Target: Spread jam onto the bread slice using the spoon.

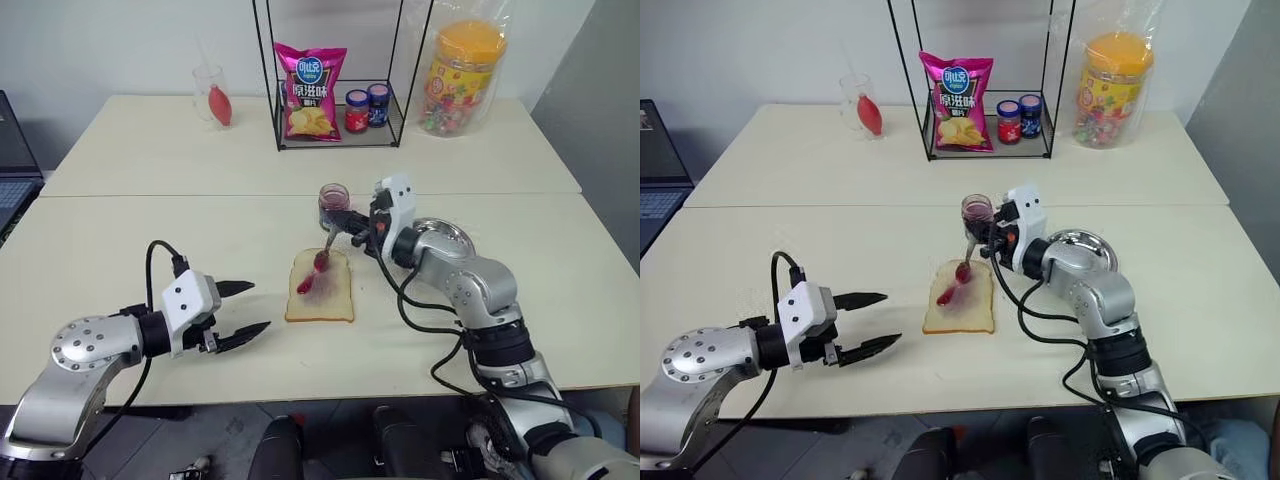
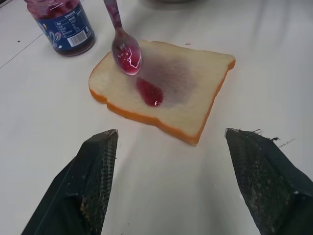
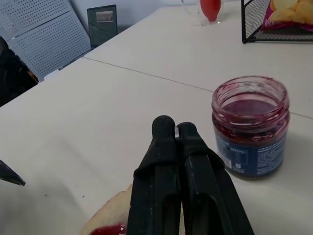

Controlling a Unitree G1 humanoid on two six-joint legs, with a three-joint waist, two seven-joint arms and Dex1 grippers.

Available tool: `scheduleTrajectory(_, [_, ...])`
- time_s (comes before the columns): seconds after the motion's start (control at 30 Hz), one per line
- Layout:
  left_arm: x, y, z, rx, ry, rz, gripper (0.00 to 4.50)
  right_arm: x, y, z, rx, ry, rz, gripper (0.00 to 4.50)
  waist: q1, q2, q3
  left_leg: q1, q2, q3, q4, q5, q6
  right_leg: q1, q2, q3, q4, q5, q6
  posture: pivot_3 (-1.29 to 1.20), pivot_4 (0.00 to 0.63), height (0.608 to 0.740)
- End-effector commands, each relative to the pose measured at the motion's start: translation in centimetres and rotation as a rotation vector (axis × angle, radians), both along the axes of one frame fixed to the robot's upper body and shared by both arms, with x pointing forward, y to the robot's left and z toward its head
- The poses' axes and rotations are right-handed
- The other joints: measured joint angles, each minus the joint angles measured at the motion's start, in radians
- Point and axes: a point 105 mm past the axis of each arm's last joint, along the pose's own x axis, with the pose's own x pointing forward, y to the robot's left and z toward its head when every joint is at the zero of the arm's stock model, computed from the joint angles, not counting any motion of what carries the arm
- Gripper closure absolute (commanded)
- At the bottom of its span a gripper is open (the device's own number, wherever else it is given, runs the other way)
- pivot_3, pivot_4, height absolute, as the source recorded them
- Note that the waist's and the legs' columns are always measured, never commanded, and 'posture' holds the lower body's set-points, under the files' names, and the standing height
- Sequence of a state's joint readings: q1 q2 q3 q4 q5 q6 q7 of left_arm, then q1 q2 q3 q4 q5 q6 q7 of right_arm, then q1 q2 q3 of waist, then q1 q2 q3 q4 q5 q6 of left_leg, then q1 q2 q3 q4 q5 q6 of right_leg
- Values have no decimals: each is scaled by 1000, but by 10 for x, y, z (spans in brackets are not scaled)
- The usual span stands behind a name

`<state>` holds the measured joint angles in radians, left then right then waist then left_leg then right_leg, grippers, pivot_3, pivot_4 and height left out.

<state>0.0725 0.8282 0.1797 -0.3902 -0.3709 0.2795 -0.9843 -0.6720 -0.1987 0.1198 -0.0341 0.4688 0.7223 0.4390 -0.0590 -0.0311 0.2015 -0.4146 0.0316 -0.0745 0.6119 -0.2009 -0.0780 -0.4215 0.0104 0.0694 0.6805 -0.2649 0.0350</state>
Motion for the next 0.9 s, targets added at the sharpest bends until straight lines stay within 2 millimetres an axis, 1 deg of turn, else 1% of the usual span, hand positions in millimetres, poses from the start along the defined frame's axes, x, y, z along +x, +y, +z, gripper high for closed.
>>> scheduleTrajectory(0.03, [4,-2,7,5,-30,-5,839,-1,-4,26,-2,-120,1,4465,0,0,0,0,0,0,0,0,0,0,0,0,0,0,0,0,150,740])
scheduleTrajectory(0.13, [5,-1,8,7,-36,-2,839,-6,-6,43,35,-145,13,4465,0,0,0,0,0,0,0,0,0,0,0,0,0,0,0,0,150,740])
scheduleTrajectory(0.2, [6,0,9,7,-39,4,839,-11,-6,50,82,-122,28,4465,0,0,0,0,0,0,0,0,0,0,0,0,0,0,0,0,150,740])
scheduleTrajectory(0.27, [6,2,10,1,-35,15,839,-16,-6,53,182,-25,47,4465,1,0,0,0,0,0,0,0,0,0,0,0,0,0,0,0,150,740])
scheduleTrajectory(0.33, [7,5,10,-3,-34,26,839,-19,-6,50,255,67,53,4465,1,0,0,0,0,0,0,0,0,0,0,0,0,0,-1,0,150,740])
scheduleTrajectory(0.43, [2,8,9,-9,-9,26,839,-25,-5,35,334,208,61,4465,0,0,0,0,0,0,0,0,0,0,0,0,1,2,-3,0,150,740])
scheduleTrajectory(0.6, [-4,10,10,-22,9,15,839,-30,4,11,417,365,56,4465,-1,0,0,0,0,0,0,0,0,0,0,0,1,2,-3,0,150,740])
scheduleTrajectory(0.7, [-5,11,10,-31,16,18,839,-28,6,3,439,405,38,4465,-1,0,0,0,0,0,0,0,0,0,0,0,1,1,-1,0,150,740])
scheduleTrajectory(0.8, [-9,11,7,-15,38,1,839,-25,16,-7,450,438,31,4465,-2,0,0,0,0,0,0,0,0,0,0,0,1,0,-1,0,150,740])
scheduleTrajectory(0.9, [-7,9,6,-8,30,1,839,-21,18,-28,411,473,-2,4465,-3,0,0,0,0,0,0,0,0,0,0,0,1,0,0,0,150,740])
